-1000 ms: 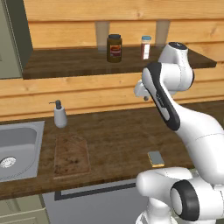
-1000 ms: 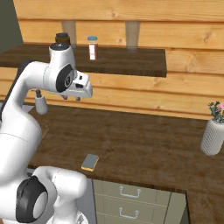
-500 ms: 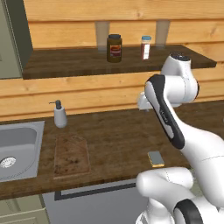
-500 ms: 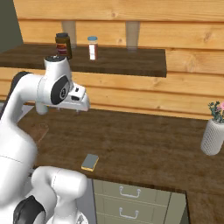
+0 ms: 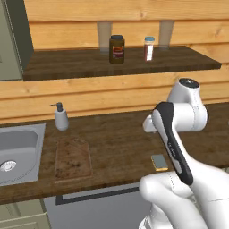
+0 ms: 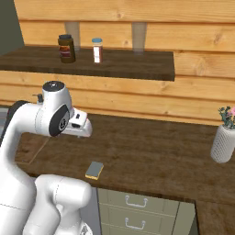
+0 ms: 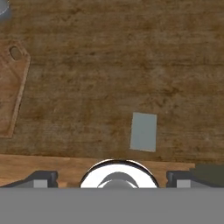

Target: Pick up the sponge from the counter and clean the cutting board by briefly scrubbing or pressing down on the cutting board. Once finished, release the sponge.

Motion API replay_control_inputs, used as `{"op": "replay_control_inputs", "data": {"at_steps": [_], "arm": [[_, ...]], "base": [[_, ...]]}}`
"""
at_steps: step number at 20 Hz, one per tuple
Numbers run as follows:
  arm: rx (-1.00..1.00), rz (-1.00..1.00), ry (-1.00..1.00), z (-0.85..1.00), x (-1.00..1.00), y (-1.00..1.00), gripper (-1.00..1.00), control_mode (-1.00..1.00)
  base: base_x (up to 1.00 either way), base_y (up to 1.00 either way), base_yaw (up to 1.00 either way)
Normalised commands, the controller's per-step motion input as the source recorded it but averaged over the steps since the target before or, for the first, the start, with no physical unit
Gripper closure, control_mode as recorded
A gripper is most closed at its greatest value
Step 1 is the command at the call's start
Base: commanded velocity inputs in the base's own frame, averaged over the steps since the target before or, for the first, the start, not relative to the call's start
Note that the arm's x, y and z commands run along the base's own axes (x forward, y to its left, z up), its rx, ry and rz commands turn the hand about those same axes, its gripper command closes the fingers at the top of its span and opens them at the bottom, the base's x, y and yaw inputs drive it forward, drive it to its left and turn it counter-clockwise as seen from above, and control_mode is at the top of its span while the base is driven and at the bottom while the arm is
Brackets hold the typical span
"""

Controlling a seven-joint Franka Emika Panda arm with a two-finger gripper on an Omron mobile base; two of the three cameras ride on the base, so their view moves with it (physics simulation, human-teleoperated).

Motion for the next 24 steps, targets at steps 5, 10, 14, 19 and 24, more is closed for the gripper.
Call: {"op": "replay_control_inputs", "data": {"at_steps": [5,10,14,19,24], "arm": [[0.00,0.00,0.00,-0.22,-0.07,-0.16,-1.00,-1.00],[0.00,0.00,0.00,-0.24,0.00,-0.29,-1.00,-1.00],[0.00,0.00,0.00,-0.33,-0.04,-0.07,-1.00,-1.00],[0.00,0.00,0.00,-0.34,-0.04,0.00,-1.00,-1.00],[-0.02,-0.07,0.00,-0.20,-0.01,0.00,-1.00,-1.00]], "base": [[0.00,0.00,0.00],[0.00,0.00,0.00],[0.00,0.00,0.00],[0.00,0.00,0.00],[0.00,0.00,0.00]]}}
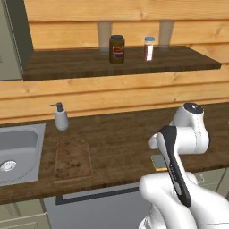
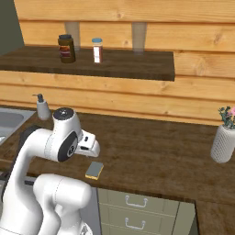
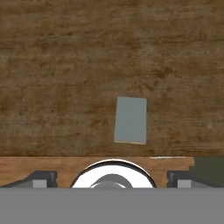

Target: Pick up the sponge from the counter and clean the cutting board by briefly scrubbing or pressing down on the cutting board. Once finished, release the sponge.

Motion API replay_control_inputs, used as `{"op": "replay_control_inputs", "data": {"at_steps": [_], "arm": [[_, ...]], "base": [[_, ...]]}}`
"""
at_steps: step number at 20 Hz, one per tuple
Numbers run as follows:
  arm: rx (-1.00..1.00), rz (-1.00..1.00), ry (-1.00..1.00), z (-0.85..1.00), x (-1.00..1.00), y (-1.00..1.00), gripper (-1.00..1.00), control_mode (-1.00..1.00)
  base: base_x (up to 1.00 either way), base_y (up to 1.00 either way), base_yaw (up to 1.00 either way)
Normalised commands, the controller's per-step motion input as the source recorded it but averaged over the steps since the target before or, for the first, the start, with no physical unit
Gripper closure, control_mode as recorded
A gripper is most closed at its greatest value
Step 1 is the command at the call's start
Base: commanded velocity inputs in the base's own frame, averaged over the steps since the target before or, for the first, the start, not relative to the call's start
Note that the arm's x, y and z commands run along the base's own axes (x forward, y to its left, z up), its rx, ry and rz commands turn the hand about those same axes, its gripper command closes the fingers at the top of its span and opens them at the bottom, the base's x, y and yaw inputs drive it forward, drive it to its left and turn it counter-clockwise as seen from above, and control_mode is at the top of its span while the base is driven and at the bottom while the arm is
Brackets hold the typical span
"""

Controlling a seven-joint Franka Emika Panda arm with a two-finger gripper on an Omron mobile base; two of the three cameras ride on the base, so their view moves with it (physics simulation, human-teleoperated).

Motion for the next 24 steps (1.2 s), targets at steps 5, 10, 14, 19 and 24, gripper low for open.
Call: {"op": "replay_control_inputs", "data": {"at_steps": [5,10,14,19,24], "arm": [[0.00,-0.05,0.00,-0.19,0.00,0.00,-1.00,-1.00],[0.00,-0.01,0.00,-0.21,0.00,-0.02,-1.00,-1.00],[0.00,0.00,0.00,-0.24,0.00,-0.06,-1.00,-1.00],[0.00,0.00,0.00,-0.26,0.00,-0.06,-1.00,-1.00],[0.00,0.00,0.01,-0.30,0.00,-0.01,-1.00,-1.00]], "base": [[0.00,0.00,0.00],[0.00,0.00,0.00],[0.00,0.00,0.00],[0.00,0.00,0.00],[0.00,0.00,0.00]]}}
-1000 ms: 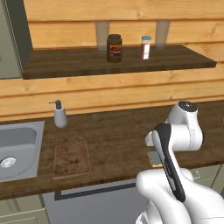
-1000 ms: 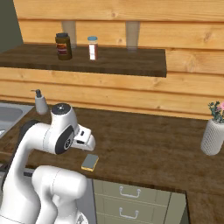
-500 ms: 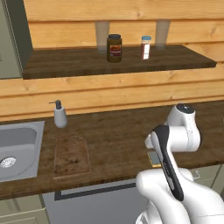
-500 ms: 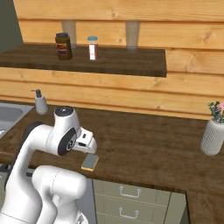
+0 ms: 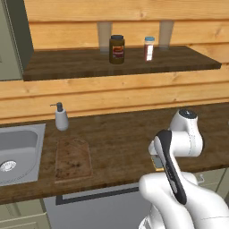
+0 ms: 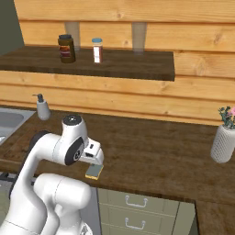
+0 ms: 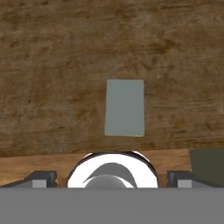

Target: Pick up the sponge from the counter and clean the cutting board by briefly scrubbing or pressing down on the cutting board. Once finished, release the sponge.

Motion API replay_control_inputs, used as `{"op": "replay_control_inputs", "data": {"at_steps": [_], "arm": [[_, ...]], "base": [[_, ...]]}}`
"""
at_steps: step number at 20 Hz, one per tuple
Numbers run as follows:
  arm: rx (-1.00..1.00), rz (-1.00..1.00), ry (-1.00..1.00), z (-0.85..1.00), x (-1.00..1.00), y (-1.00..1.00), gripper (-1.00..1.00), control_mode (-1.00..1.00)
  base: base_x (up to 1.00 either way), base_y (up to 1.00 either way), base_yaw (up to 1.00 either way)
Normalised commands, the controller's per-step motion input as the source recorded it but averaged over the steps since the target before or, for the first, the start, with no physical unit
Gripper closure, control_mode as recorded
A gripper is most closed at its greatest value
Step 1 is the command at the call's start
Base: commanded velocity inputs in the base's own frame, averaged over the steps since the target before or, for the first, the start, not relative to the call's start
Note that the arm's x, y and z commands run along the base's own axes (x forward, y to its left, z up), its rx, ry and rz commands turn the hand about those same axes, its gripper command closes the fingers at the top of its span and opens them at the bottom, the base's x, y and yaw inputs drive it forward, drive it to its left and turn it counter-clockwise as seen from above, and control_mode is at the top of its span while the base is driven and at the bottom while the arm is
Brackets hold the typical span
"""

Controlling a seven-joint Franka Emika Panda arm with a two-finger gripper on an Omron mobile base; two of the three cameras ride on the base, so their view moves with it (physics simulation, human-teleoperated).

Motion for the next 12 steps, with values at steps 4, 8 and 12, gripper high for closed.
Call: {"op": "replay_control_inputs", "data": {"at_steps": [4,8,12], "arm": [[0.00,0.00,0.00,-0.32,0.00,0.00,-1.00,-1.00],[0.00,0.00,0.00,-0.27,0.00,0.00,-1.00,-1.00],[0.00,0.00,0.00,-0.28,0.00,0.00,-1.00,-1.00]], "base": [[0.00,0.00,0.00],[0.00,0.00,0.00],[0.00,0.00,0.00]]}}
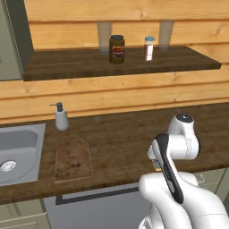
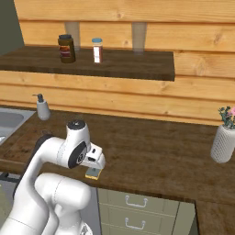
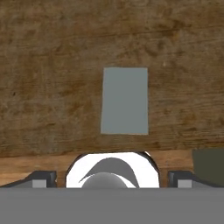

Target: Pick up the sponge from the counter and clean the cutting board by briefly scrubbing or pressing down on the cutting board. Once finished, release the sponge.

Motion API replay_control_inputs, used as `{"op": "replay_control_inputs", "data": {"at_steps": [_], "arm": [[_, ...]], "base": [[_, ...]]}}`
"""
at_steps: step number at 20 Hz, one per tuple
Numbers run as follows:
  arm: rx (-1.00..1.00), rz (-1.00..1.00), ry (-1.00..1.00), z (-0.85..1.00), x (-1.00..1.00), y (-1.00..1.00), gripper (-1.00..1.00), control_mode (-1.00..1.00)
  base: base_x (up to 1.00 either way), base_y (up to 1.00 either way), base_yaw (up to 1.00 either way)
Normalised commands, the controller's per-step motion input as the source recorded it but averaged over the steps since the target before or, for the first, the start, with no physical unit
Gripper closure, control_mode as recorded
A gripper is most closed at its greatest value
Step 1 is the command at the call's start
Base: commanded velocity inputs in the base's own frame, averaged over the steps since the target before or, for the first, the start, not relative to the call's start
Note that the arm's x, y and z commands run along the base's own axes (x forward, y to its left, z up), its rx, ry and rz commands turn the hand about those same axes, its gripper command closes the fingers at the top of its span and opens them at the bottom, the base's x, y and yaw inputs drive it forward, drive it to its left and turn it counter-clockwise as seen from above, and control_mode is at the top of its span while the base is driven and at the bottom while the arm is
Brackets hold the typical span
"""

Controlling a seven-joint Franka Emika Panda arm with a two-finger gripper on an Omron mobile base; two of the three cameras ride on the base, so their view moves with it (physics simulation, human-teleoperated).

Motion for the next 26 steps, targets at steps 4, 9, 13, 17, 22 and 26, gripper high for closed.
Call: {"op": "replay_control_inputs", "data": {"at_steps": [4,9,13,17,22,26], "arm": [[-0.03,0.00,0.00,-0.27,0.00,-0.01,-1.00,-1.00],[-0.08,0.00,0.00,-0.24,0.19,-0.10,-1.00,-1.00],[0.01,0.00,0.00,-0.20,0.14,-0.02,-1.00,-1.00],[0.05,0.02,0.00,-0.30,0.04,0.00,-1.00,-1.00],[0.00,0.02,0.00,-0.35,0.19,0.00,-1.00,-1.00],[0.00,0.02,0.00,-0.44,0.25,0.02,-1.00,-1.00]], "base": [[0.00,0.00,0.00],[0.00,0.00,0.00],[0.00,0.00,0.00],[0.00,0.00,0.00],[0.00,0.00,0.00],[0.00,0.00,0.00]]}}
